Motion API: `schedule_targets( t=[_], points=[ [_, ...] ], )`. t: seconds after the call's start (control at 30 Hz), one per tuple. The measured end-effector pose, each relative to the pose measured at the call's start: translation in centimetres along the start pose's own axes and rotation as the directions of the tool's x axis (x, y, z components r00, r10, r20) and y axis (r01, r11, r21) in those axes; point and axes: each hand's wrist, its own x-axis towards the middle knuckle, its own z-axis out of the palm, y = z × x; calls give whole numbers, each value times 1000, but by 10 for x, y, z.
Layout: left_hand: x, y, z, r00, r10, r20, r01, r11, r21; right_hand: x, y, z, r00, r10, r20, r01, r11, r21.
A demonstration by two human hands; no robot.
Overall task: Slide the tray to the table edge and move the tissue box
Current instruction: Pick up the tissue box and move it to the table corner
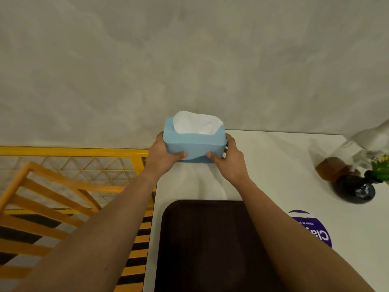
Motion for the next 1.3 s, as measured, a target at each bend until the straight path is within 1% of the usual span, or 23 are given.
schedule_targets(
  t=[0.17, 0.37, 0.6, 0.8, 1.03, 1.3],
  points=[
    [2, -8, 0, 1000, -14, 1, 14, 1000, -1, 3, 2, 5, 999, 8, 31, -9, 1000, 10],
    [22, -15, 3, 1000, -4, 3, 4, 1000, -9, 24, 5, 12, 1000, -2, 29, 2, 1000, 15],
    [40, -20, 6, 1000, 15, -6, -15, 1000, 2, 43, 10, 15, 998, -12, 63, 12, 1000, -3],
    [53, -27, 7, 1000, 21, 2, -21, 1000, 1, 54, 12, 19, 995, 44, 88, -40, 998, -46],
    [61, -33, 7, 999, 28, 17, -28, 1000, 5, 54, 12, 20, 991, 60, 123, -53, 997, -59],
    [58, -31, 9, 1000, 8, 30, -8, 1000, -8, 52, 2, 21, 986, 107, 125, -94, 990, -103]
  ],
)
